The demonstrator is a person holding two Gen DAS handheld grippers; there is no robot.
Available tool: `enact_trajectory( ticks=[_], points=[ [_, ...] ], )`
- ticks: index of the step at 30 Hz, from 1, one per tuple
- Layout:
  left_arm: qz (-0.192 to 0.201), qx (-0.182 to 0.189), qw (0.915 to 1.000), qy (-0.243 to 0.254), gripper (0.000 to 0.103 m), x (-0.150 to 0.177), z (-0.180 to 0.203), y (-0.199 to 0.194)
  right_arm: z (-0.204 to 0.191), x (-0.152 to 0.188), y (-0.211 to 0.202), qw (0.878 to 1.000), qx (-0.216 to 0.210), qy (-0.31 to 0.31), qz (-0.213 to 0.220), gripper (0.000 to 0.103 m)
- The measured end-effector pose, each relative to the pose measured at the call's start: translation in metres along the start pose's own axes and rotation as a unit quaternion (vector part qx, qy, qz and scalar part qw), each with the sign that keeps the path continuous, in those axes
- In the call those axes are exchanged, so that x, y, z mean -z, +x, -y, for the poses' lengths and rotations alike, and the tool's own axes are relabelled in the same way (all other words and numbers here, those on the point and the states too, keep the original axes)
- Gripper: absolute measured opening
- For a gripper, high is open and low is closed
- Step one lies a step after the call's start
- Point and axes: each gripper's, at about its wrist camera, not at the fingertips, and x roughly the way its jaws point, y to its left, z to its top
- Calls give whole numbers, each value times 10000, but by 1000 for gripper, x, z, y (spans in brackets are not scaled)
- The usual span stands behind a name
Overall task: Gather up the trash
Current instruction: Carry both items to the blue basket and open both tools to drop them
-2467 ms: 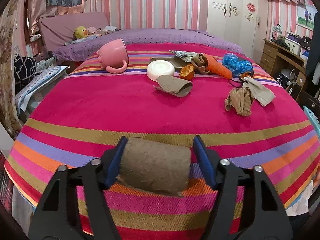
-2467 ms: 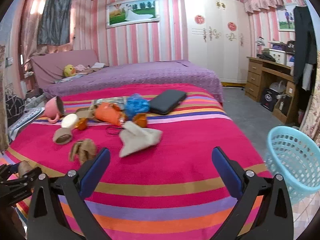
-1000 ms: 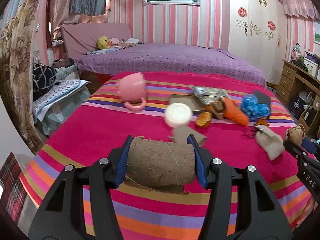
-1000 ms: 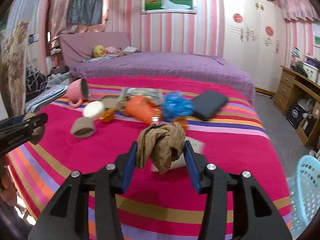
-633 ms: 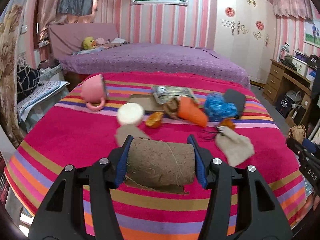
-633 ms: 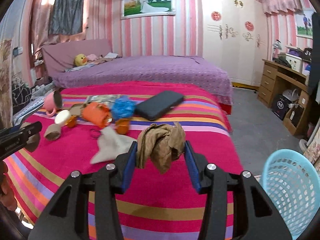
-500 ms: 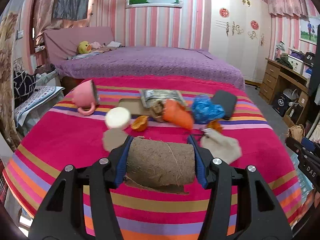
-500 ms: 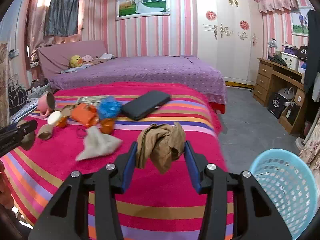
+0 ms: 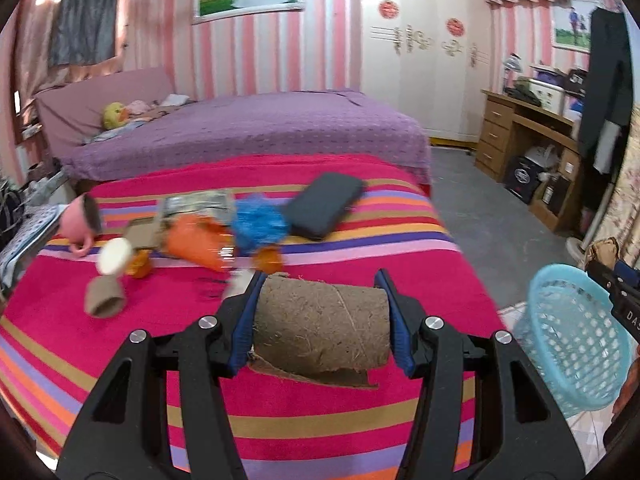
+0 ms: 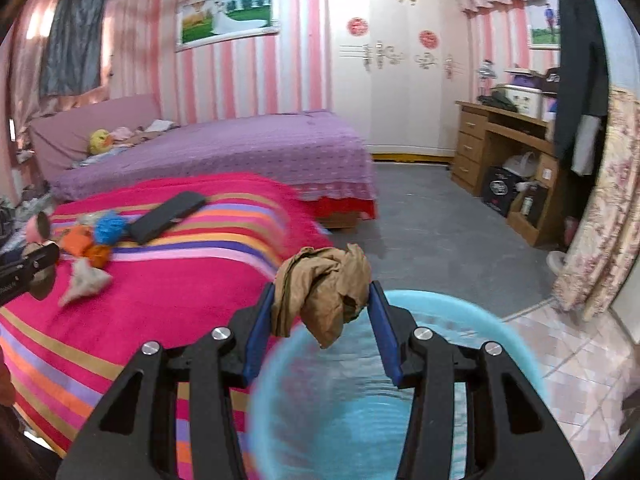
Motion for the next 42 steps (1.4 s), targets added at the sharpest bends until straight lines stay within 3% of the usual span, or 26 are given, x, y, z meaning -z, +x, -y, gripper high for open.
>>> enact_trajectory(
  ticks=[12,18,23,27,32,37,42],
  points=[
    [-214,870,9943,573,54,16,153,11,109,31,-17,9968,638,462,-115,46],
    [-456,1149,9891,800,54,22,217,22,121,36,-20,9956,752,565,-8,46],
    [-588,1344,9852,883,56,20,246,25,130,40,-22,9946,769,694,37,46],
    [-720,1456,9826,904,62,21,248,29,136,44,-23,9939,787,777,23,46],
    [-625,1324,9852,895,89,19,230,31,138,46,-25,9935,800,813,52,46],
    [-414,1141,9893,813,97,14,201,27,131,43,-26,9938,816,754,107,46],
    [-372,1026,9923,590,97,11,172,29,118,39,-21,9951,756,621,122,46]
  ],
)
